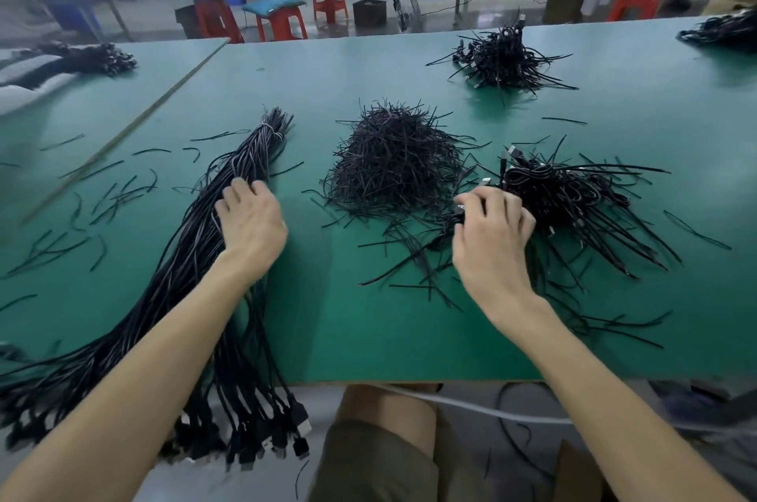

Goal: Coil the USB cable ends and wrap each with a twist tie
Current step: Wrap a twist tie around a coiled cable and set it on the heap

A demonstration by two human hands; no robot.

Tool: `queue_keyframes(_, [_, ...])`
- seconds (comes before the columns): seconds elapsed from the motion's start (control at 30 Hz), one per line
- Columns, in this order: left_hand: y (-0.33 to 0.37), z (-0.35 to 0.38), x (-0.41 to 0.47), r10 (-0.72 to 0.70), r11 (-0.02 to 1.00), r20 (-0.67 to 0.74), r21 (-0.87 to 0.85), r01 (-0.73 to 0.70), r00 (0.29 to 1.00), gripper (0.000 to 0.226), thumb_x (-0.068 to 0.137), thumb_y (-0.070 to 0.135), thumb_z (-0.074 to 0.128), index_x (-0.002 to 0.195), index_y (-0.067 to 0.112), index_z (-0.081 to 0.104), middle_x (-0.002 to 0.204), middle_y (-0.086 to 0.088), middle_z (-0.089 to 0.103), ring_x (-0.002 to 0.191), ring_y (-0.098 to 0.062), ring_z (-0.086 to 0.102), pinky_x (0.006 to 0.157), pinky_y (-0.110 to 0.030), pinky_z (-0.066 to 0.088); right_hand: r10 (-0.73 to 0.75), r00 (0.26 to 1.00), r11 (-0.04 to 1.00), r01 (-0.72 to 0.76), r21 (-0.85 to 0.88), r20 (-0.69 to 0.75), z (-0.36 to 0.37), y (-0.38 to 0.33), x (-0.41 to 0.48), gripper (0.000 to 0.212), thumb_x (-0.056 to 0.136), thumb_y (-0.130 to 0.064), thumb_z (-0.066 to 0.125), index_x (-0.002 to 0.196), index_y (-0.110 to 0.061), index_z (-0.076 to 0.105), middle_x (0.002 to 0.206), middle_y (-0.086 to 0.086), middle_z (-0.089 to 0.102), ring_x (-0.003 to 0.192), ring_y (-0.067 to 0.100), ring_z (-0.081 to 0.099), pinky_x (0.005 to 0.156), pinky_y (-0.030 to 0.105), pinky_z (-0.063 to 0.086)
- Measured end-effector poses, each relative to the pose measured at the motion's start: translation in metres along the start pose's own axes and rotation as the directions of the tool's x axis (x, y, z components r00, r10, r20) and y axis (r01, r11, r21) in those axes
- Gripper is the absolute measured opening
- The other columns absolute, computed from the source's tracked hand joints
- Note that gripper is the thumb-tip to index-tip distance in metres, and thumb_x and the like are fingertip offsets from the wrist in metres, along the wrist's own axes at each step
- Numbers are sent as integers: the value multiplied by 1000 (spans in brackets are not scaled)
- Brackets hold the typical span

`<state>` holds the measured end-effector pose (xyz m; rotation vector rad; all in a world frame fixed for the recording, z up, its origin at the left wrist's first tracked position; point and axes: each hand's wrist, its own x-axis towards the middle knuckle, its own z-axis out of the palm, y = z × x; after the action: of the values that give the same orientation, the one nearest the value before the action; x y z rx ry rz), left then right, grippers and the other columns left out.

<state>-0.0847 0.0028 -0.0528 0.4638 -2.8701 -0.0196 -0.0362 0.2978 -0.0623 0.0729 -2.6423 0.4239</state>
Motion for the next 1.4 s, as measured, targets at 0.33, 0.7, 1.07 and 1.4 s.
queue_keyframes(0.33, [-11,2,-13,134,987,-38,98,-130,990,21,91,-4,56,111,3,57,115,-18,63,109,-36,57,96,-44,42,-148,980,988,141,57,132,15,-29,-29,33,97,-10,56,129,-17,60,132,1,50,128,22,41,110,39,27])
queue_keyframes(0.7, [6,-10,-51,245,946,-81,-197,-257,966,14,98,-2,43,99,5,55,101,-11,57,72,-29,57,64,-38,43,-221,970,967,206,148,96,12,-44,-33,37,92,-1,60,125,-17,62,124,-3,59,122,20,47,106,35,26])
queue_keyframes(1.07, [-11,-22,-45,223,827,-18,-525,-199,975,9,104,19,51,111,14,49,87,-3,70,72,-28,66,70,-47,55,-180,899,625,-209,753,399,21,-118,-22,30,108,-25,43,131,-12,58,108,2,73,100,13,65,88,35,54])
queue_keyframes(1.4, [-27,-15,-43,232,937,-158,-230,-264,960,30,99,20,58,126,7,57,120,-11,59,115,-31,53,102,-41,37,-186,818,935,-23,354,544,47,-181,-4,38,98,-20,62,126,-3,43,130,16,40,120,32,42,81,35,39])
